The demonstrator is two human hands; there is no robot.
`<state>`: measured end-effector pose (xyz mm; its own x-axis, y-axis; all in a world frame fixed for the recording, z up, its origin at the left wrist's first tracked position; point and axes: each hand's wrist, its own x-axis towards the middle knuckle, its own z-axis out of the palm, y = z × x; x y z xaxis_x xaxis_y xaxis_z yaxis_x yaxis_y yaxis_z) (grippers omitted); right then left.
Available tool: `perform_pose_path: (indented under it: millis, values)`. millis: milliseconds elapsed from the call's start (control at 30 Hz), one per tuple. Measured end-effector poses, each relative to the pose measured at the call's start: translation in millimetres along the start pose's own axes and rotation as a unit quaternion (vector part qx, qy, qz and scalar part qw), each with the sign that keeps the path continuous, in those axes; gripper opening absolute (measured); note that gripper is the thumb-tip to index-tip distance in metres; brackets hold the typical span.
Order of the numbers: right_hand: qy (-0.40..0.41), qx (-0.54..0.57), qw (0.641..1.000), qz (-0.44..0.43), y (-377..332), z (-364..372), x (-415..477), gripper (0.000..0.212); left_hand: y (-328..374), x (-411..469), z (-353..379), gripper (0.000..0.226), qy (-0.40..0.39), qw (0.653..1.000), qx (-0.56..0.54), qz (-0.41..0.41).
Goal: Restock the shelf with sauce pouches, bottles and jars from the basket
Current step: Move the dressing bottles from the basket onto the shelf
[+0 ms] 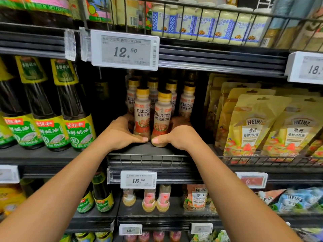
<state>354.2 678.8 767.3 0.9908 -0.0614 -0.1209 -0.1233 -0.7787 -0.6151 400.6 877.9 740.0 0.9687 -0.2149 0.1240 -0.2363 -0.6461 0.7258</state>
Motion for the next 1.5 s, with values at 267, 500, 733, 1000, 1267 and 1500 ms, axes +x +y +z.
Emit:
perform_pose_path:
  millis: [267,500,733,1000,1267,1500]
  values:
    - [-0.072,-0.081,0.994,0.025,-22.2,4.8,20.0,0.093,-13.2,-0.7,-1.2,0.067,0.066,0.997,-0.035,-0.019]
    - [0.059,-0.098,0.993,-0.016,-32.0,17.4,33.1,0.078,-20.8,7.1,-6.9,0.062,0.059,0.995,-0.069,-0.029]
    - [0.08,-0.069,0.994,-0.006,-33.1,20.8,36.9,0.08,-24.4,6.0,-9.2,0.06,0.071,0.996,-0.054,-0.016]
    - [0.076,-0.064,0.995,0.004,-33.1,21.4,36.4,0.085,-23.9,6.3,-8.3,0.066,0.062,0.996,-0.058,-0.026]
    - [0.078,-0.086,0.993,0.005,-22.9,16.9,28.7,0.04,-22.9,-13.5,-15.4,0.069,0.121,0.992,-0.04,-0.009]
    - [0.189,0.127,0.962,-0.148,-11.7,23.6,-31.6,0.02,7.1,-48.0,-15.3,0.025,0.131,0.98,-0.103,0.111]
